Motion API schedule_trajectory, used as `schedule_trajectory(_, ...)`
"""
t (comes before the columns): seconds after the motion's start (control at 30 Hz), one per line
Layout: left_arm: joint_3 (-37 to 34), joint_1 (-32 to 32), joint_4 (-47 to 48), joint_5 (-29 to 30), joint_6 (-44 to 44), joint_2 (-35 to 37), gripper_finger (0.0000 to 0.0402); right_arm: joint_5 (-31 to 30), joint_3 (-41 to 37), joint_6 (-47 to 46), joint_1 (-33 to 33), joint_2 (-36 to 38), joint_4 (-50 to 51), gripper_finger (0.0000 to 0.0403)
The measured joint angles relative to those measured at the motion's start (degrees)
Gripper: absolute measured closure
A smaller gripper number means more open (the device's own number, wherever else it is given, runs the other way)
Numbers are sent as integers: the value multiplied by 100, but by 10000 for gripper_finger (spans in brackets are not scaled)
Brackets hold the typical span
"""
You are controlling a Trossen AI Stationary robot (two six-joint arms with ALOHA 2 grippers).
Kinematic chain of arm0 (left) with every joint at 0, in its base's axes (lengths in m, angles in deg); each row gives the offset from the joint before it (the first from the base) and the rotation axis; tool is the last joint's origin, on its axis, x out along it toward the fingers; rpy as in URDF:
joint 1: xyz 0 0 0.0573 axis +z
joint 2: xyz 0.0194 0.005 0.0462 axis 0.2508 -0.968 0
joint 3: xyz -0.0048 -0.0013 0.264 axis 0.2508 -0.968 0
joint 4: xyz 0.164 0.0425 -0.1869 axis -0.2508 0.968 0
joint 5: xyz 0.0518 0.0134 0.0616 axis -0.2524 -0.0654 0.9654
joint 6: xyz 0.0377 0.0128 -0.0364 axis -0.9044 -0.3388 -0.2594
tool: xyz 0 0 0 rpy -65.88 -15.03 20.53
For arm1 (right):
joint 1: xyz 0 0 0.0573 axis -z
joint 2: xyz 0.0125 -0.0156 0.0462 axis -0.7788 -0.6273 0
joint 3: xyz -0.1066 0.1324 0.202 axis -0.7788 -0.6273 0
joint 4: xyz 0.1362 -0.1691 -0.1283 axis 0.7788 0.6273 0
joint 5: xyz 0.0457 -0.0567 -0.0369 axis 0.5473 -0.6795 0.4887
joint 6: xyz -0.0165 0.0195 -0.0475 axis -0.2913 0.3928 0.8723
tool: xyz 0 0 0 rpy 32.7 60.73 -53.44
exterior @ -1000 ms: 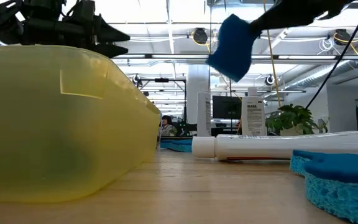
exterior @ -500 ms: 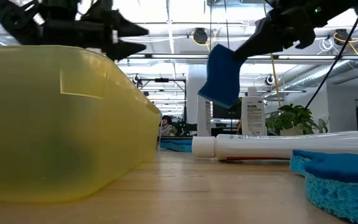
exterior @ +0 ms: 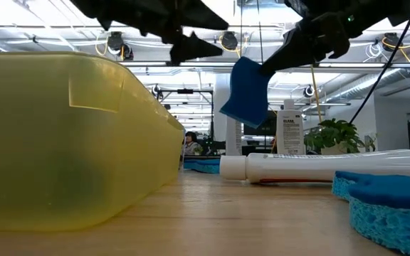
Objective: Pick & Place Kitchen Items
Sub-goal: Put the blue sponge into the black bin
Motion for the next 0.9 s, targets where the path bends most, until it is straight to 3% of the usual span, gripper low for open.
schedule_trajectory(0.4,704,-115,13,47,-276,-1131,78,15,0,-2,-11,0,2,403)
schedule_trajectory(0.63,746,-8,-126,55,-192,-1338,80,17,0,-2,-13,0,6,403)
schedule_trajectory(0.77,746,14,-143,59,-97,-1338,123,17,0,-2,-13,0,4,403)
schedule_trajectory(0.9,746,6,-140,53,-114,-1338,205,20,0,-2,-13,0,4,403)
